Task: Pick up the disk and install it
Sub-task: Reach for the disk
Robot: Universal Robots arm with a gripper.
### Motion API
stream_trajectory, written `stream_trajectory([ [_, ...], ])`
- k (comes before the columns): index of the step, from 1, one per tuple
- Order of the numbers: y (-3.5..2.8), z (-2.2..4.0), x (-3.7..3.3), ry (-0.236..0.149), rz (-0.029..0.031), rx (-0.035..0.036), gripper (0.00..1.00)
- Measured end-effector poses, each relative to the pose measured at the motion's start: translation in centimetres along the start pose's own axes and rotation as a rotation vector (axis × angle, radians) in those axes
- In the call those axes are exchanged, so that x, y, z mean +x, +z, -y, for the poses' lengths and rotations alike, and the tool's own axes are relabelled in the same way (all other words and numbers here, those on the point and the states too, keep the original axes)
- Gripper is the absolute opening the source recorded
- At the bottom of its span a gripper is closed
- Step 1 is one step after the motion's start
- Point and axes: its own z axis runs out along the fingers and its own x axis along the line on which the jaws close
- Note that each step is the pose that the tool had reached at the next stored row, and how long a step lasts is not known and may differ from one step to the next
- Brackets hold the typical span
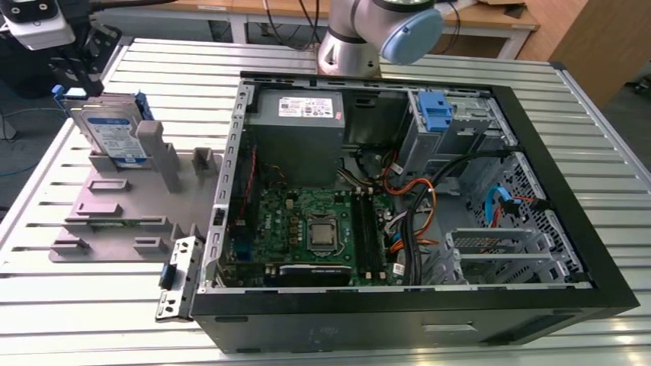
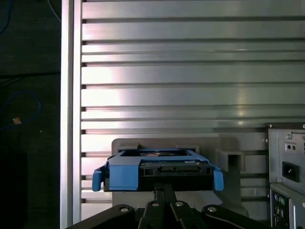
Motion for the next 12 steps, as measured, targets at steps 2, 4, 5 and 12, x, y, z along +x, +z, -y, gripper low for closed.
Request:
stream_trajectory([
  [2,0.11,-0.1,0.07,-0.002,0.0,0.0,0.11],
  [4,0.18,-0.32,0.09,-0.002,-0.0002,0.0001,0.11],
  [5,0.22,-0.43,0.11,-0.002,0.0,0.0,0.11],
  [12,0.37,-0.72,0.45,-0.002,0.0,0.0,0.11],
])
